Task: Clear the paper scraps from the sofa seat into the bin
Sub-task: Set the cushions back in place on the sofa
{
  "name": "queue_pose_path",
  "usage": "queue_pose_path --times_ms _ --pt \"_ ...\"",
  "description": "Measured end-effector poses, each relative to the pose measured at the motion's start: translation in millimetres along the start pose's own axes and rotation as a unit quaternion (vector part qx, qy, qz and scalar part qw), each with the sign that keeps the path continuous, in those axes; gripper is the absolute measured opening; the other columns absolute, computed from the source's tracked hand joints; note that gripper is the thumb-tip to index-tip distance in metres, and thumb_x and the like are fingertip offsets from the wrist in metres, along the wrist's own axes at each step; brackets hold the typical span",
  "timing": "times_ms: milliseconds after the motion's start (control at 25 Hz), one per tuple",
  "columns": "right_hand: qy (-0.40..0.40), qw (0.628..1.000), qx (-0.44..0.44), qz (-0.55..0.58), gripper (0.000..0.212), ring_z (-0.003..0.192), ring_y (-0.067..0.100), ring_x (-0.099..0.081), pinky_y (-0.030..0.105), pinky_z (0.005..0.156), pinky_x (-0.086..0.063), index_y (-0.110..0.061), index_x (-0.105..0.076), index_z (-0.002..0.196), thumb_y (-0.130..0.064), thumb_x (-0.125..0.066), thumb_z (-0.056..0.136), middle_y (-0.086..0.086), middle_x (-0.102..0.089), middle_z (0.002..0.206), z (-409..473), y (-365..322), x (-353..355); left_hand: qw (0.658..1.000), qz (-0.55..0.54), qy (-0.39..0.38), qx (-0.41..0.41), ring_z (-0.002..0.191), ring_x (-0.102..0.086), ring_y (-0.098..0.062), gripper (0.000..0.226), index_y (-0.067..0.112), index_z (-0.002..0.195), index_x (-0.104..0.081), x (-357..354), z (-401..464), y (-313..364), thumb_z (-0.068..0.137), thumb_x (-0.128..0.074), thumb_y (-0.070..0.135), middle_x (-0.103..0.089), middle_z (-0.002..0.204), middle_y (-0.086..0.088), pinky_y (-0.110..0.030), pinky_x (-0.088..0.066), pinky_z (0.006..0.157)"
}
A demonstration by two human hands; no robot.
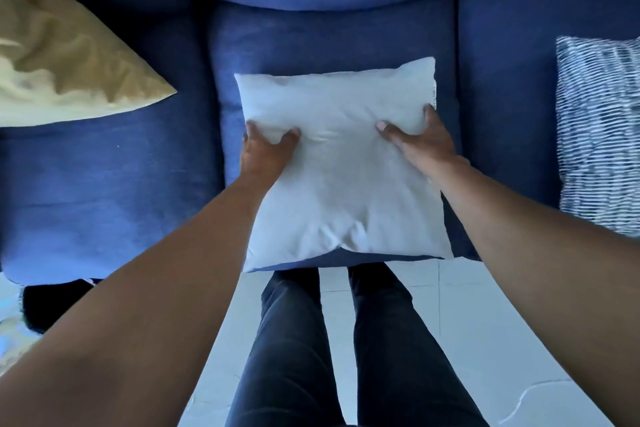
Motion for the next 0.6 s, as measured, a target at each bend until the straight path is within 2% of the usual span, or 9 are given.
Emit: queue_pose_path --times_ms 80,160,240,320,440,520,600 --pt "0.004 0.992 -0.041 0.123 0.115 0.115 0.013 -0.064 0.039 0.102 -0.051 -0.031 -0.048 0.137 -0.079 -0.085 0.039 -0.013 -0.062 0.131 5 6 7 0.985 -0.156 -0.026 0.064 0.104 -0.067 -0.014 0.076 0.023 0.126 -0.059 2 2 -9 0.064 -0.081 0.061 -0.069 0.115 0.010 -0.039 -0.053 0.098" --pt "-0.010 0.986 -0.028 0.166 0.096 0.101 0.012 -0.070 0.039 0.093 -0.057 -0.026 -0.058 0.124 -0.068 -0.090 0.044 -0.013 -0.069 0.117 -2 -4 16 0.973 -0.213 -0.057 0.064 0.092 -0.074 -0.018 0.052 0.021 0.109 -0.071 5 -10 0 0.067 -0.087 0.046 -0.077 0.100 0.006 -0.043 -0.059 0.090" --pt "-0.016 0.983 -0.004 0.184 0.073 0.095 0.012 -0.073 0.040 0.090 -0.059 -0.024 -0.063 0.116 -0.056 -0.091 0.056 -0.012 -0.073 0.110 -18 -21 29 0.972 -0.222 -0.063 0.044 0.091 -0.075 -0.020 0.045 0.021 0.105 -0.073 16 -28 16 0.066 -0.088 0.038 -0.078 0.097 0.004 -0.045 -0.060 0.087" --pt "-0.012 0.975 0.026 0.221 0.061 0.092 0.012 -0.074 0.039 0.089 -0.059 -0.021 -0.066 0.113 -0.046 -0.090 0.064 -0.010 -0.075 0.106 -38 -40 46 0.967 -0.248 -0.051 0.013 0.092 -0.074 -0.022 0.048 0.021 0.108 -0.071 36 -50 38 0.065 -0.089 0.032 -0.077 0.099 0.003 -0.046 -0.060 0.085" --pt "-0.006 0.966 0.076 0.249 0.053 0.092 0.009 -0.074 0.032 0.082 -0.060 -0.019 -0.065 0.113 -0.035 -0.090 0.069 -0.009 -0.076 0.105 -72 -83 79 0.958 -0.282 -0.020 -0.051 0.093 -0.074 -0.022 0.046 0.020 0.111 -0.067 79 -82 78 0.071 -0.088 0.022 -0.076 0.101 0.002 -0.041 -0.061 0.079" --pt "-0.007 0.957 0.121 0.264 0.048 0.091 0.009 -0.074 0.025 0.075 -0.059 -0.018 -0.065 0.113 -0.028 -0.089 0.071 -0.008 -0.076 0.104 -93 -117 100 0.952 -0.289 -0.007 -0.101 0.092 -0.074 -0.022 0.037 0.022 0.106 -0.068 109 -100 111 0.074 -0.086 0.018 -0.077 0.100 0.002 -0.039 -0.061 0.075" --pt "0.002 0.948 0.163 0.272 0.042 0.090 0.009 -0.074 0.023 0.071 -0.058 -0.016 -0.067 0.110 -0.022 -0.087 0.074 -0.006 -0.077 0.102 -106 -149 115 0.949 -0.281 0.018 -0.144 0.090 -0.074 -0.021 0.029 0.024 0.099 -0.069 135 -110 142 0.075 -0.084 0.017 -0.077 0.097 0.002 -0.042 -0.062 0.077"
Point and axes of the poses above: each hand's wrist, its own z-axis towards the middle knuckle, its own x-axis out of the back of the hand, y = z × x, the point moved 7 cm from there along z, towards the middle knuckle
